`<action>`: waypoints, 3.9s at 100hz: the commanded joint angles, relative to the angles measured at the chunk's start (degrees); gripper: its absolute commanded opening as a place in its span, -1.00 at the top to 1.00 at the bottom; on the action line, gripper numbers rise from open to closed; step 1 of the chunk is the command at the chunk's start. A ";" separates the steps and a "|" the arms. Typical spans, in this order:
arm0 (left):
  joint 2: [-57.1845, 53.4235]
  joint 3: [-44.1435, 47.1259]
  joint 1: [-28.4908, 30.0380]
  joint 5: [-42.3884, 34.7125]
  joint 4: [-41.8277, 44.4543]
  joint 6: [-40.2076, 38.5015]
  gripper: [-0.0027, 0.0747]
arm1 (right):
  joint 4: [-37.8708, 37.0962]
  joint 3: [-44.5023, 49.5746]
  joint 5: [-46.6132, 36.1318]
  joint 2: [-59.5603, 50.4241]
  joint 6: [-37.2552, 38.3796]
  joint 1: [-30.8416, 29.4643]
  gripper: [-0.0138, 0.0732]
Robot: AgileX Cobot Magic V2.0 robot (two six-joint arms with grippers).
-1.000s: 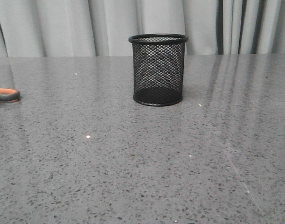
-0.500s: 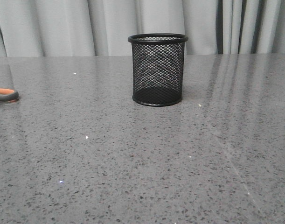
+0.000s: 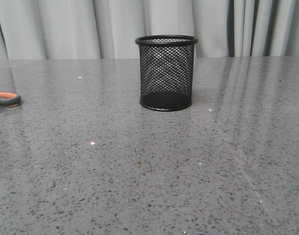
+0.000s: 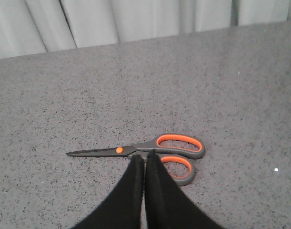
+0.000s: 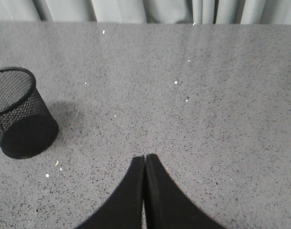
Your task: Put scissors into bucket
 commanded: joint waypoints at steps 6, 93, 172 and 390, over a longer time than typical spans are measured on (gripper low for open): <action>5.89 -6.34 -3.67 -0.80 2.34 3.08 0.98 | -0.12 -5.91 -0.60 4.89 -2.78 1.82 0.80; 44.57 -31.56 -6.80 25.65 5.96 46.32 -0.13 | 0.56 -11.13 5.99 8.10 -4.62 3.38 -0.37; 61.17 -40.91 2.09 32.83 2.20 74.84 -0.03 | 0.56 -11.13 6.65 8.20 -5.59 7.43 -0.37; 60.21 -59.04 1.74 40.77 -21.59 78.82 0.80 | 17.93 -16.37 3.69 15.42 -15.18 7.43 -0.37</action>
